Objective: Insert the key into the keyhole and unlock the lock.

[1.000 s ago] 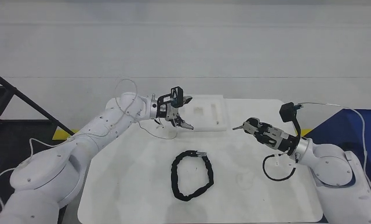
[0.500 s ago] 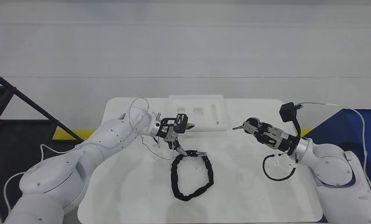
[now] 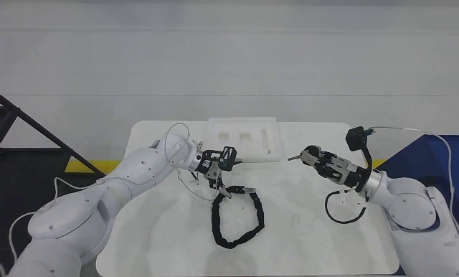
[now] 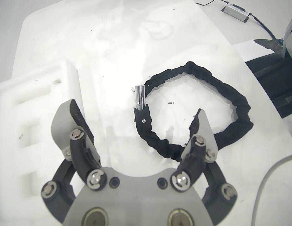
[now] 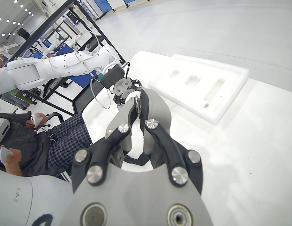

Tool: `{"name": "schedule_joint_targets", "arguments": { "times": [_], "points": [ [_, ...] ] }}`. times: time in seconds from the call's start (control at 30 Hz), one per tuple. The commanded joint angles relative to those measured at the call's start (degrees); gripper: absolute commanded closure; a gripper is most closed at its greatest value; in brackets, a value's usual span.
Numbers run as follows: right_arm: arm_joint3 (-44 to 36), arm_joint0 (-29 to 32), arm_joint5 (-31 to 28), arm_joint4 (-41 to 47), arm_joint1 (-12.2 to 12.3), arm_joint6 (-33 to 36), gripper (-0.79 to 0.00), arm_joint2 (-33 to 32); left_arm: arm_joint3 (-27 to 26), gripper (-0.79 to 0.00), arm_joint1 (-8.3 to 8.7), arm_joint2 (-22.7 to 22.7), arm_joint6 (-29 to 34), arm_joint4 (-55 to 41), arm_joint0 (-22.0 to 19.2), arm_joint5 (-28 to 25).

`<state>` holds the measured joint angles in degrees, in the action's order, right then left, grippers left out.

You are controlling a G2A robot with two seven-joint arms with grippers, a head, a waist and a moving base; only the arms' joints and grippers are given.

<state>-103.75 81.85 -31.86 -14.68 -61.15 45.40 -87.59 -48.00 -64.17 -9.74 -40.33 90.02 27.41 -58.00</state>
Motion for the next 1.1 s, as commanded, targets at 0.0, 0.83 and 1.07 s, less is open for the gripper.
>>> {"name": "schedule_joint_targets", "arguments": {
  "times": [0.0,0.83,1.07],
  "points": [
    [0.00,0.00,0.00,0.00,0.00,0.00,0.000,0.00,0.00,-0.785,0.00,0.00,0.00,0.00,0.00,0.00],
    [0.00,0.00,0.00,0.00,0.00,0.00,0.000,0.00,9.71,-0.785,-7.41,-0.52,-1.73,1.67,4.10,7.05],
    [0.00,0.00,0.00,0.00,0.00,0.00,0.000,0.00,13.60,-0.785,-10.64,0.00,-0.64,3.54,4.23,7.73]
  ]
}}
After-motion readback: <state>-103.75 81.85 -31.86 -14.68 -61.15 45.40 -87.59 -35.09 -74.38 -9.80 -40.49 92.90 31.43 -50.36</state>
